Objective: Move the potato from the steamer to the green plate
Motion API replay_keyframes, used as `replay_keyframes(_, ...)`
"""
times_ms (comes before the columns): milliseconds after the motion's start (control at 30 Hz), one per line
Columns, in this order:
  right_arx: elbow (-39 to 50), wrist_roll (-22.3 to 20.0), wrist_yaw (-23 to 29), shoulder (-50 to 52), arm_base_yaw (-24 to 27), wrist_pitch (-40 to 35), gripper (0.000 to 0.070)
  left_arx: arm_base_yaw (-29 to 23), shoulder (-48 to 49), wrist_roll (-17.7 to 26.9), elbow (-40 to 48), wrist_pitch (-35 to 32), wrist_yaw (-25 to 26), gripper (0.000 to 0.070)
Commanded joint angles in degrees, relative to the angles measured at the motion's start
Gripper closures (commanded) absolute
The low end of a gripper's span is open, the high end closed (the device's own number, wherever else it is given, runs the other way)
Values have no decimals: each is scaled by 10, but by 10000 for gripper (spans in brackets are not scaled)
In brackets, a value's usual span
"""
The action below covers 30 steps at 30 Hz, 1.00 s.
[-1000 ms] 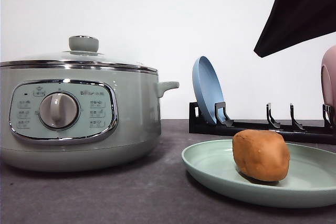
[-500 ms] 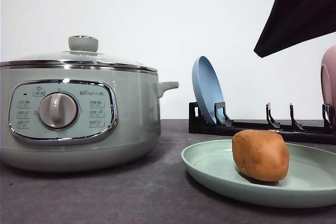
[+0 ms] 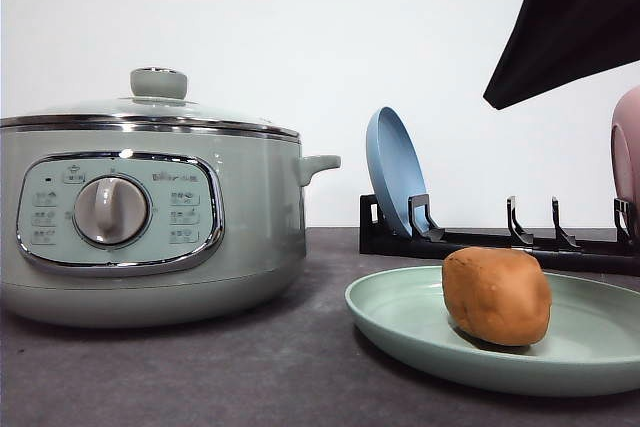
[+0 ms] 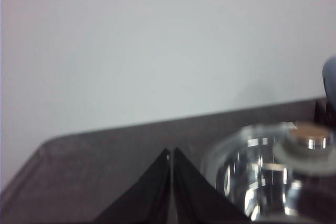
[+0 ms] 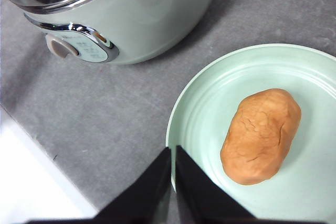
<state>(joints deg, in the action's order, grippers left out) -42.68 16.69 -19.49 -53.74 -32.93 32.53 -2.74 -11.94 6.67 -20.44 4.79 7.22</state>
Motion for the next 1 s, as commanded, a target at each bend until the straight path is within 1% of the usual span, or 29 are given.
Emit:
replay_keyframes(0,-9,-7,0,-4,-3,-3,700,-1,14,-4,23,-5,-2,700)
replay_keyframes(167,-9,-7,0,-4,-3,-3,700,-1,52,-20,86,-5,-3,700)
replay_keyframes(367,-9,-7,0,-4,-3,-3,700,-1,79,-31,131,5,-4,700)
replay_keyframes(500,-9,-7,0,-4,-3,-3,700,-1,91,-33,149,19,-4,700)
replay_keyframes(833,-9,-7,0,-4,-3,-3,700,-1,118,-33,197,23,-4,700)
replay_keyframes(967,-9,-7,0,-4,-3,-3,700,-1,118,-31,198,55,-5,700)
